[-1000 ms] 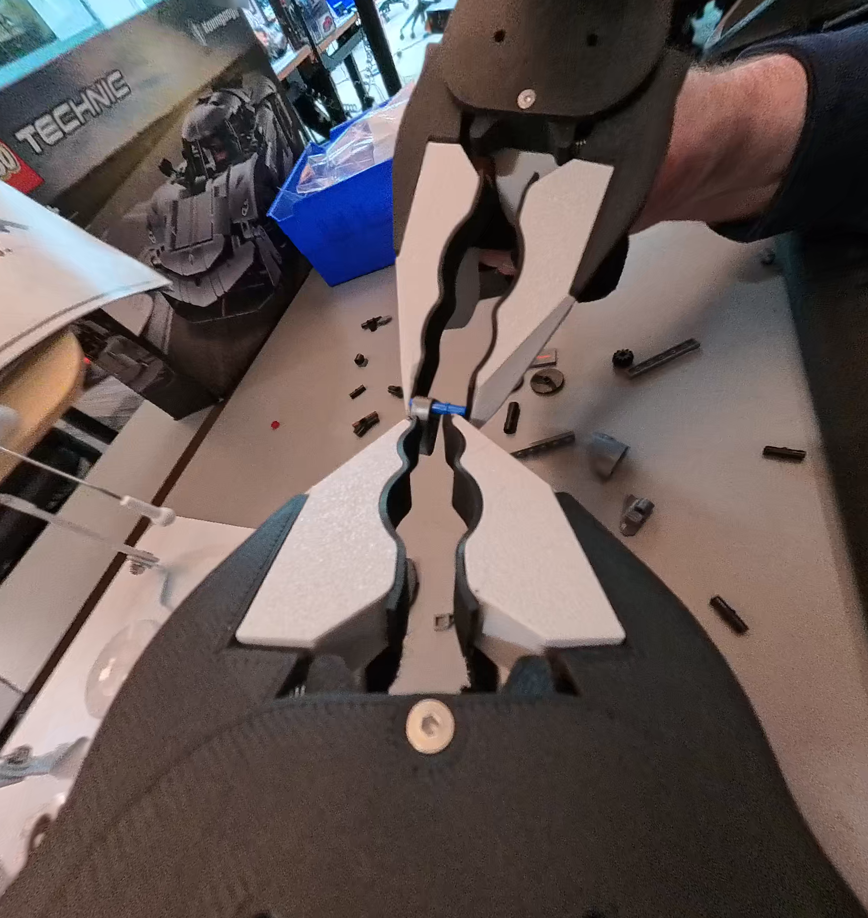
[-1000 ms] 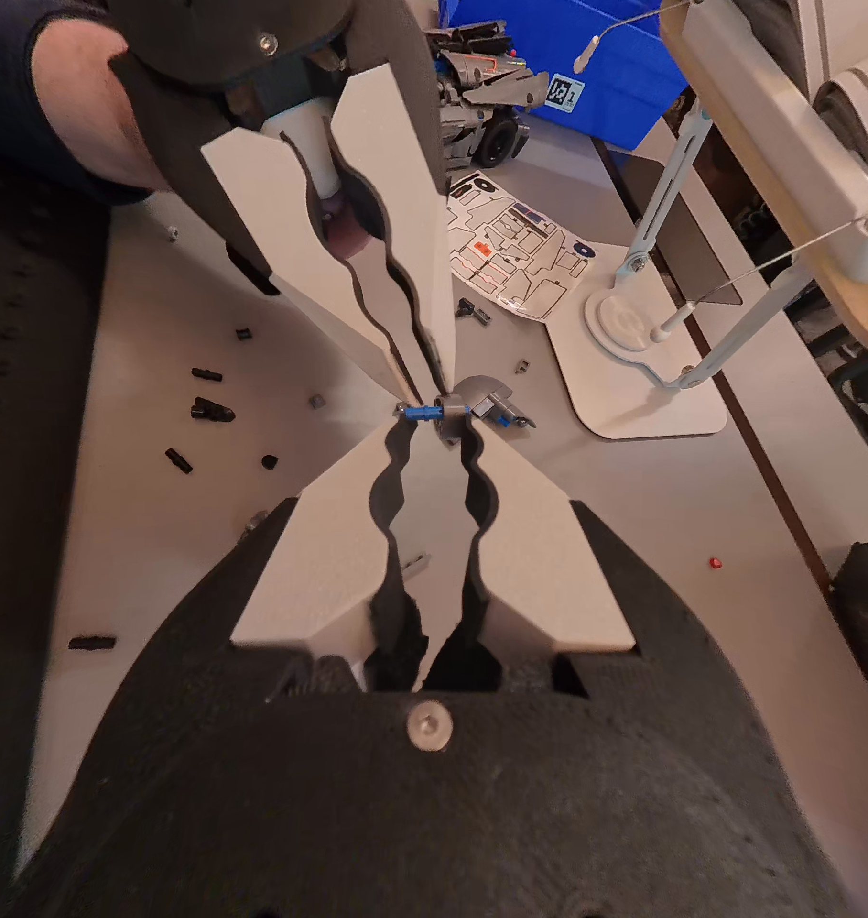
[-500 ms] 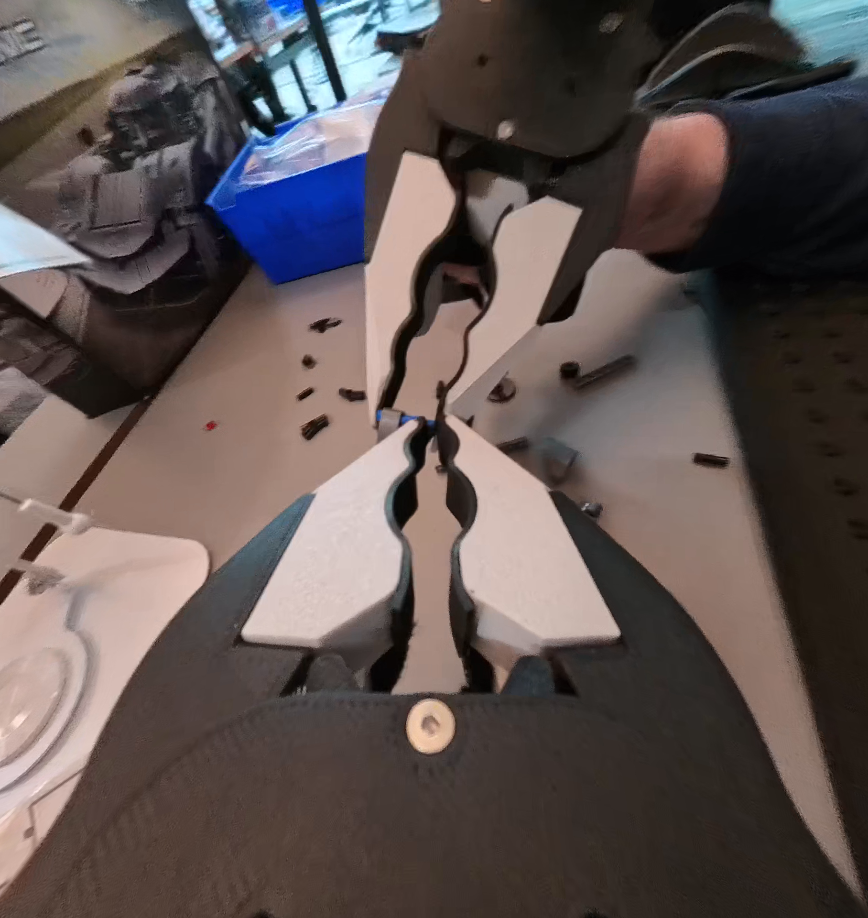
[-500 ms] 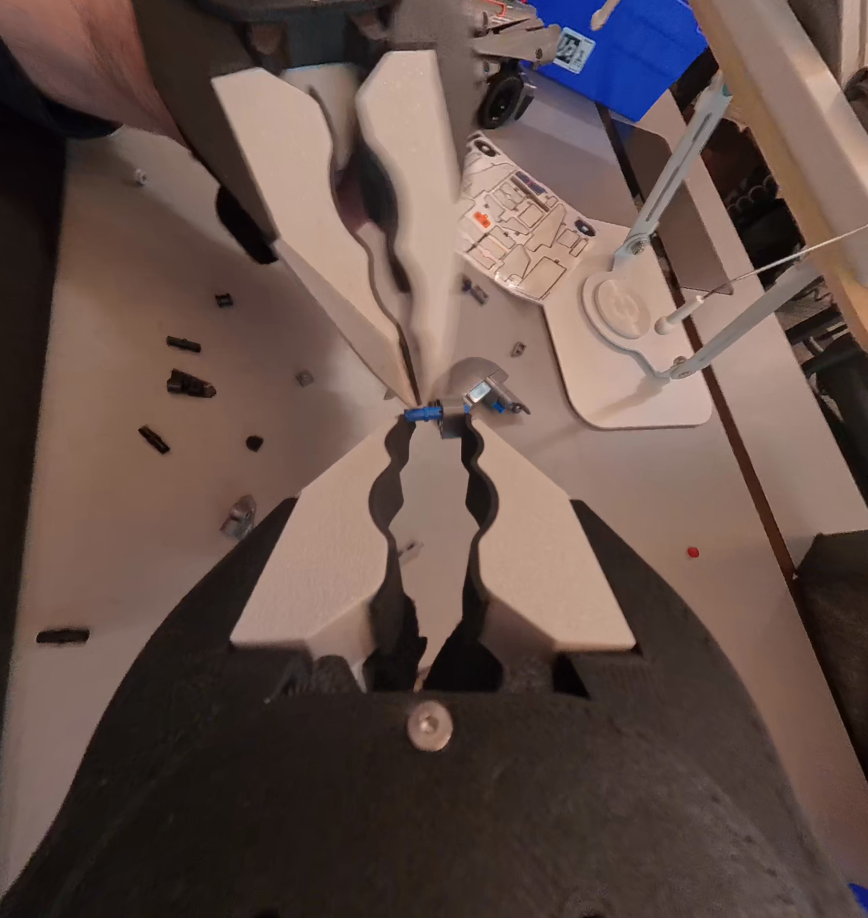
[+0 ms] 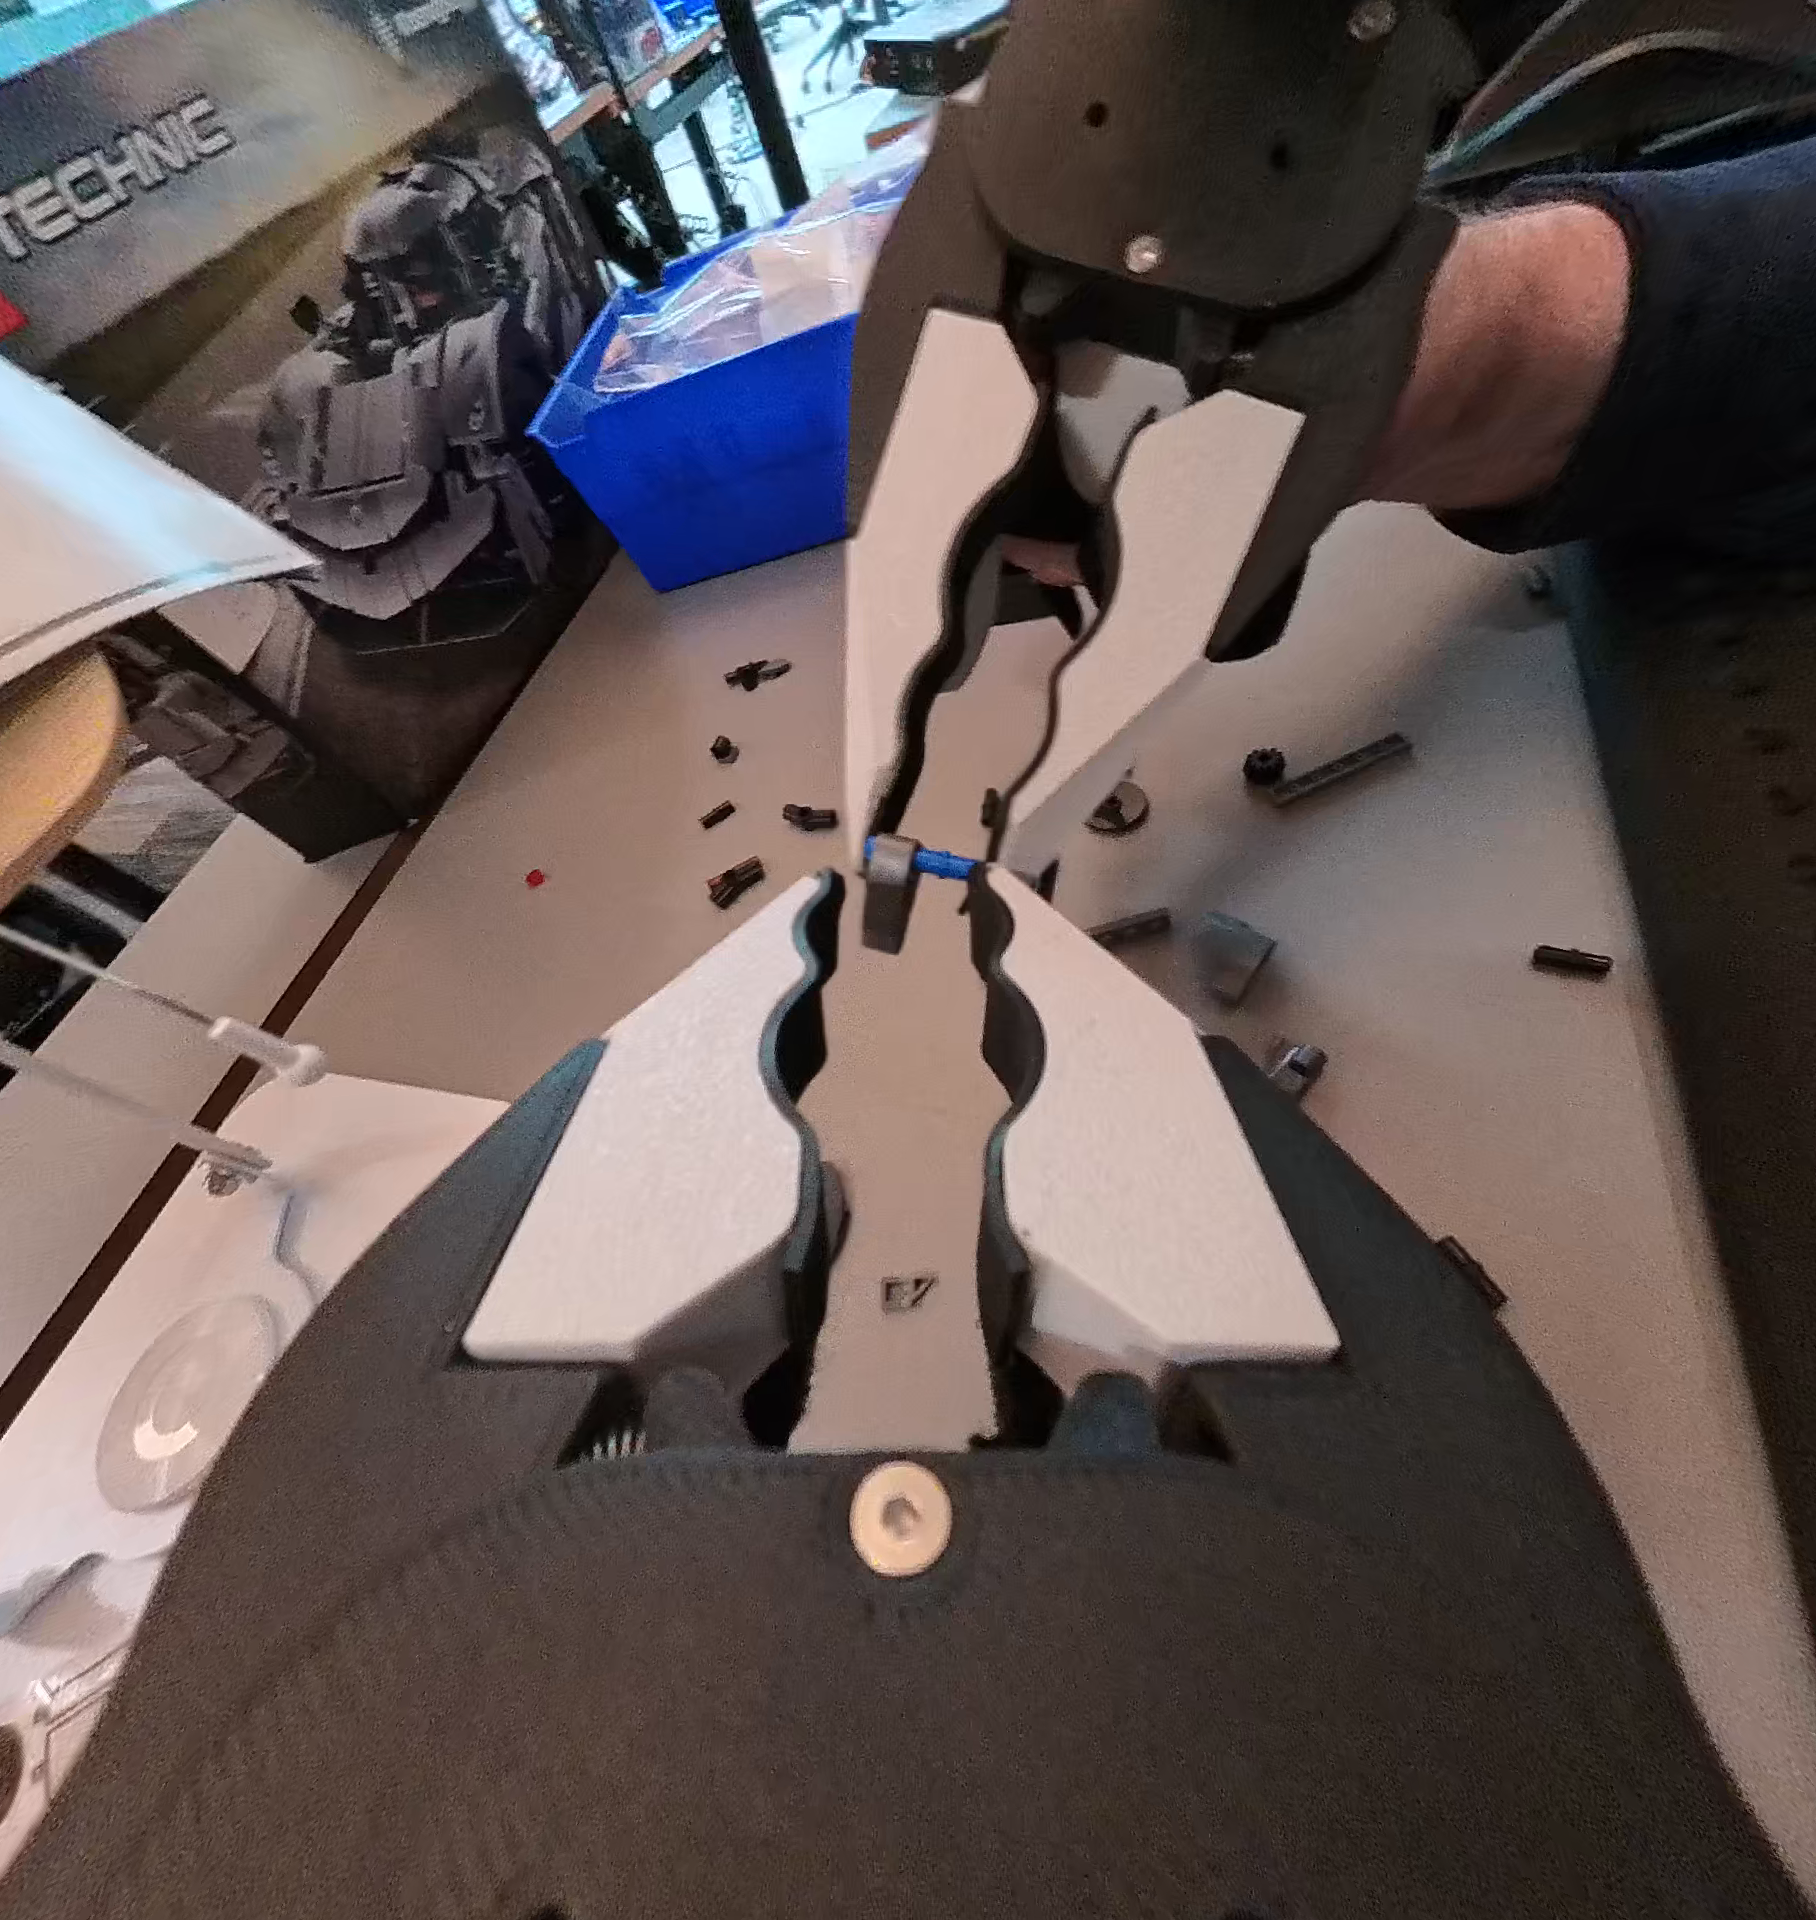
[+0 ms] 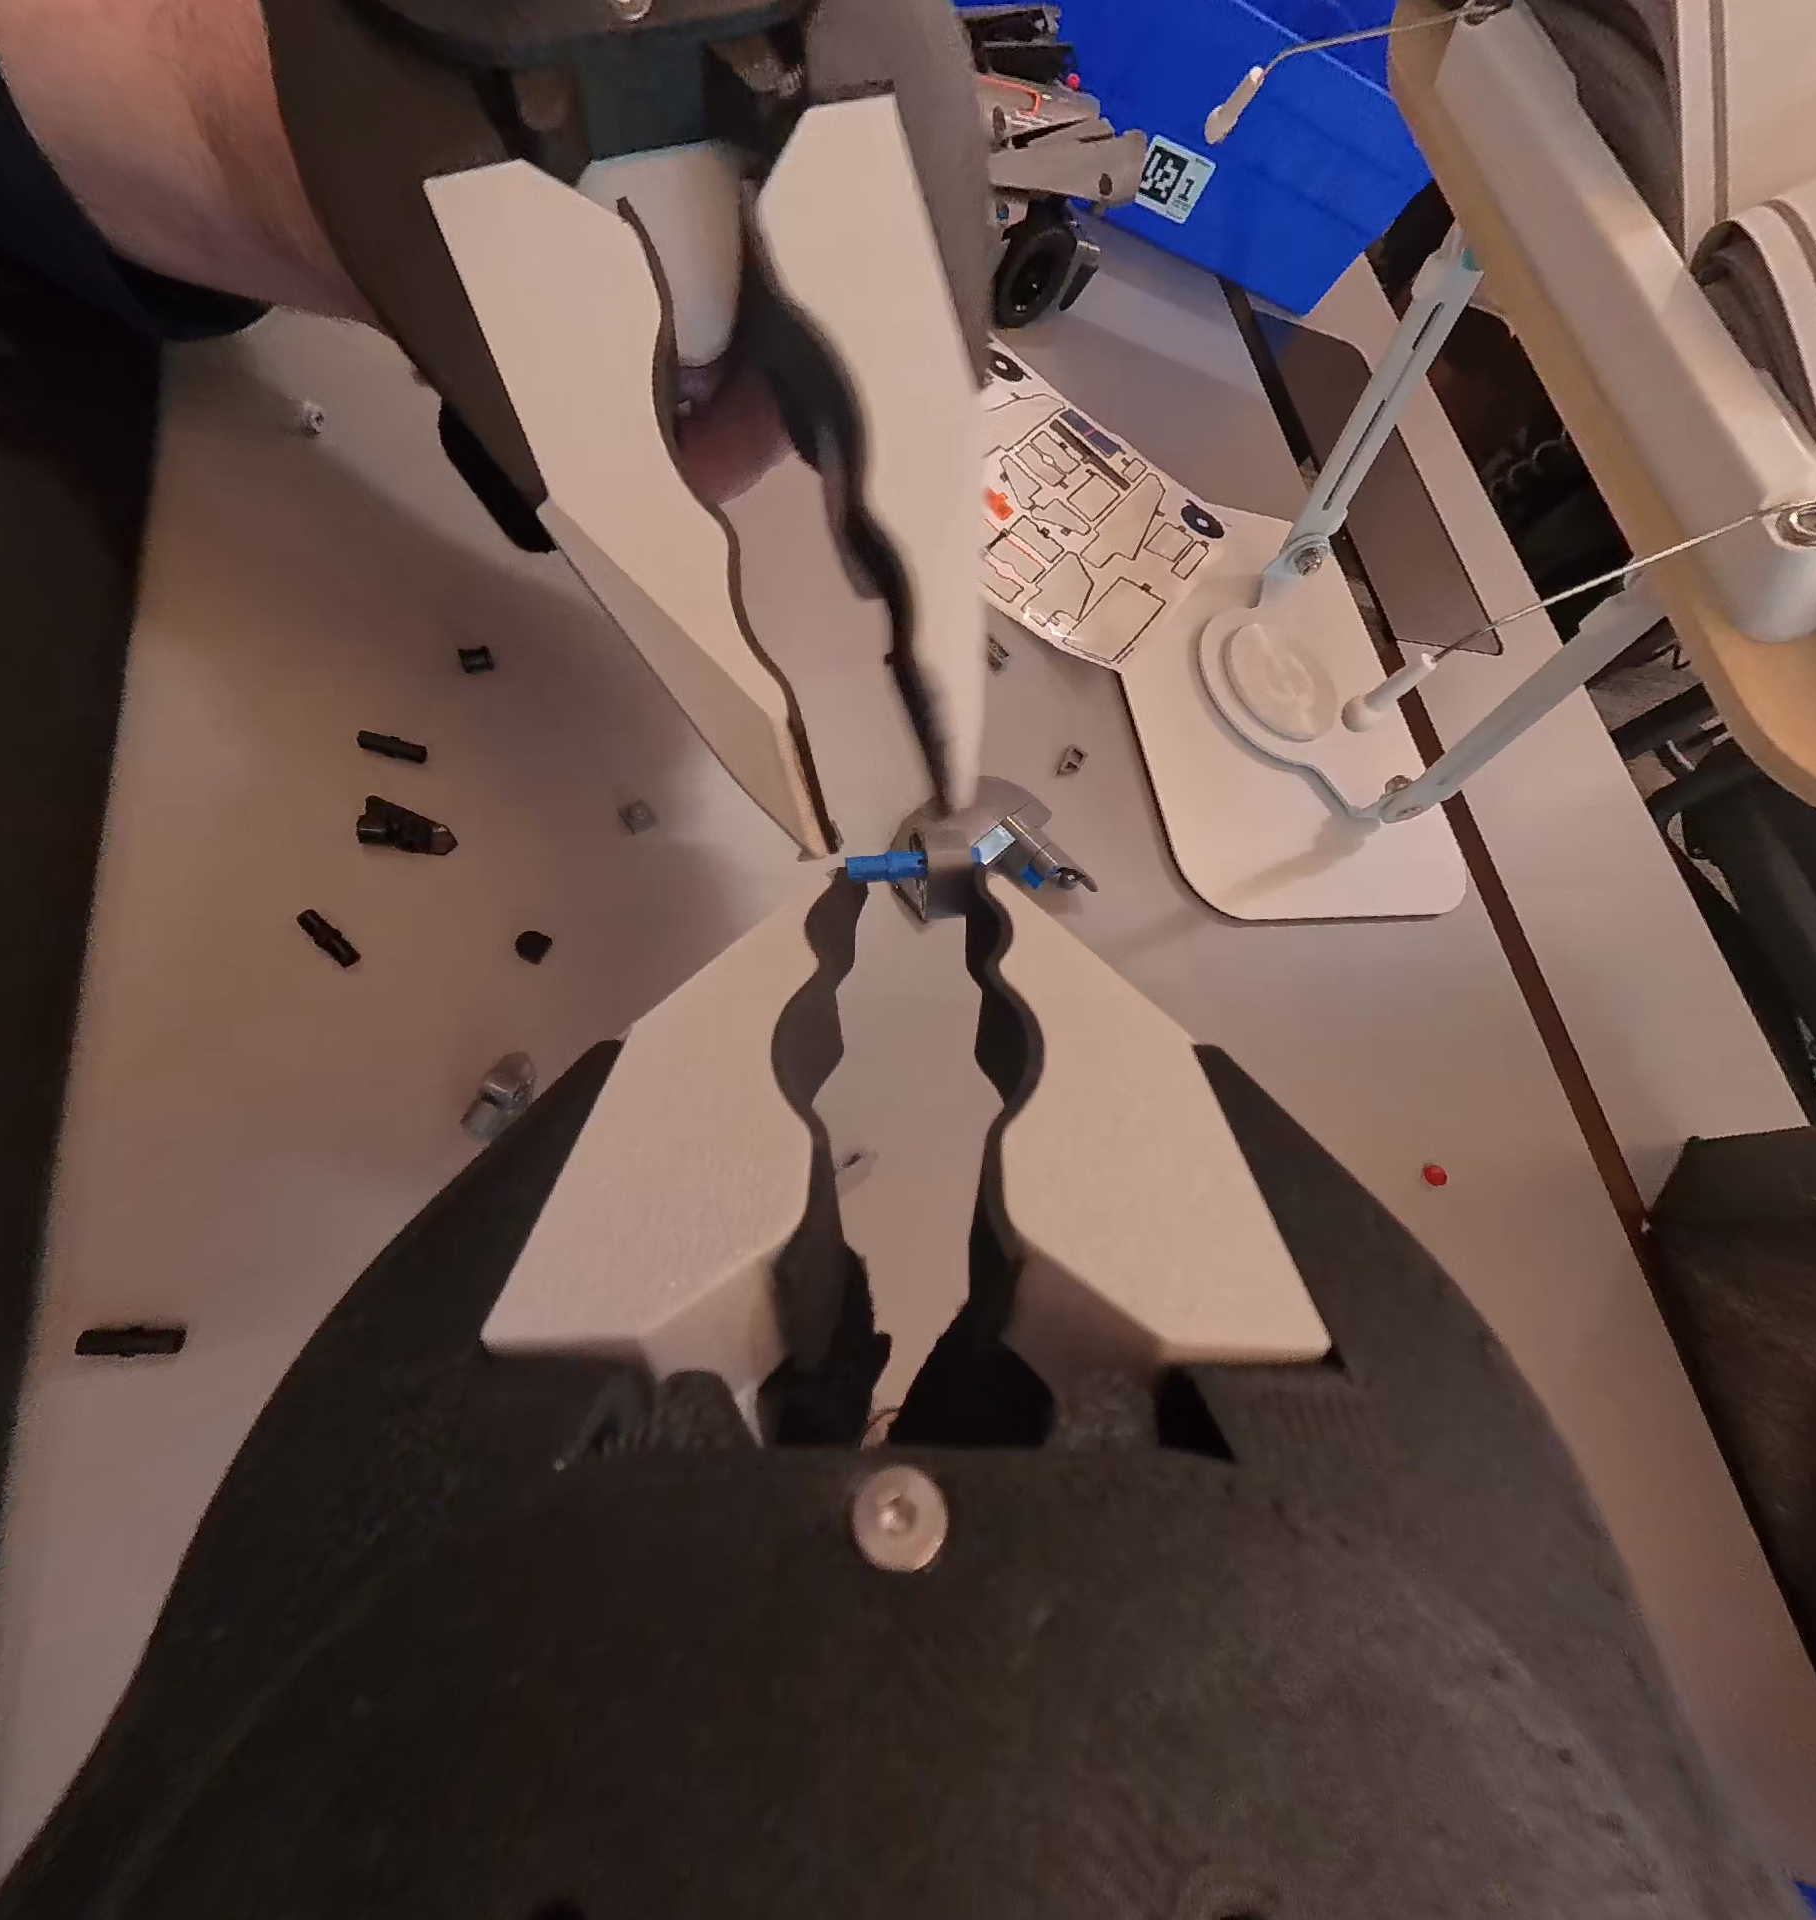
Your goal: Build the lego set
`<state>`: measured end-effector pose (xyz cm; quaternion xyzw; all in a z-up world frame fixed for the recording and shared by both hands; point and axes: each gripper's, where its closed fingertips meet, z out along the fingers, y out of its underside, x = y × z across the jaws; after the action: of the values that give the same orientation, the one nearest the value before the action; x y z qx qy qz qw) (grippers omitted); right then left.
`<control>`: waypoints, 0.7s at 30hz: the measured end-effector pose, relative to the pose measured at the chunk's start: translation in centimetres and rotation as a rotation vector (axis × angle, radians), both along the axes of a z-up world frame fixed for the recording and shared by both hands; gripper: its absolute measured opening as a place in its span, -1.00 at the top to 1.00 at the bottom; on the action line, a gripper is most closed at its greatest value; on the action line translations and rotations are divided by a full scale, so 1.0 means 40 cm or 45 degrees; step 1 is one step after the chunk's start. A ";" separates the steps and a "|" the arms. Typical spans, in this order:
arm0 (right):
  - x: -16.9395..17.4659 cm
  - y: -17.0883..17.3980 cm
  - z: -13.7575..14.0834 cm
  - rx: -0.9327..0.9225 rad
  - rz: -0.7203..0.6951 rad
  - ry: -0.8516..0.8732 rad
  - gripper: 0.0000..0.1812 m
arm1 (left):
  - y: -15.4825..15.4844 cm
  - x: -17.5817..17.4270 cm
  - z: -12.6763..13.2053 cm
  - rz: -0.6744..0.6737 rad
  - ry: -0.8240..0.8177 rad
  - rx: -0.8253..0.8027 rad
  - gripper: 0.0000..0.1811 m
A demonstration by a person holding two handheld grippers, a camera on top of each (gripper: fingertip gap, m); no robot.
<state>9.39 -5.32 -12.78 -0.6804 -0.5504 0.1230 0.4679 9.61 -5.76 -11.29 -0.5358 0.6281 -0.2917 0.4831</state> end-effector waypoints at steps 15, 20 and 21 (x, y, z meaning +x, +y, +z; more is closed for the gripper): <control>0.003 0.000 -0.017 -0.033 -0.002 -0.031 0.79 | -0.012 0.013 -0.033 -0.028 0.030 -0.064 0.72; 0.002 -0.003 0.001 -0.051 0.006 0.038 0.79 | -0.015 0.014 -0.018 -0.022 0.000 -0.062 0.72; 0.003 -0.003 0.000 -0.050 0.004 0.033 0.79 | -0.015 0.014 -0.020 -0.021 0.003 -0.059 0.73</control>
<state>9.50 -5.46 -12.79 -0.6868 -0.5429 0.1435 0.4615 10.17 -6.35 -12.08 -0.5421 0.6261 -0.3094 0.4673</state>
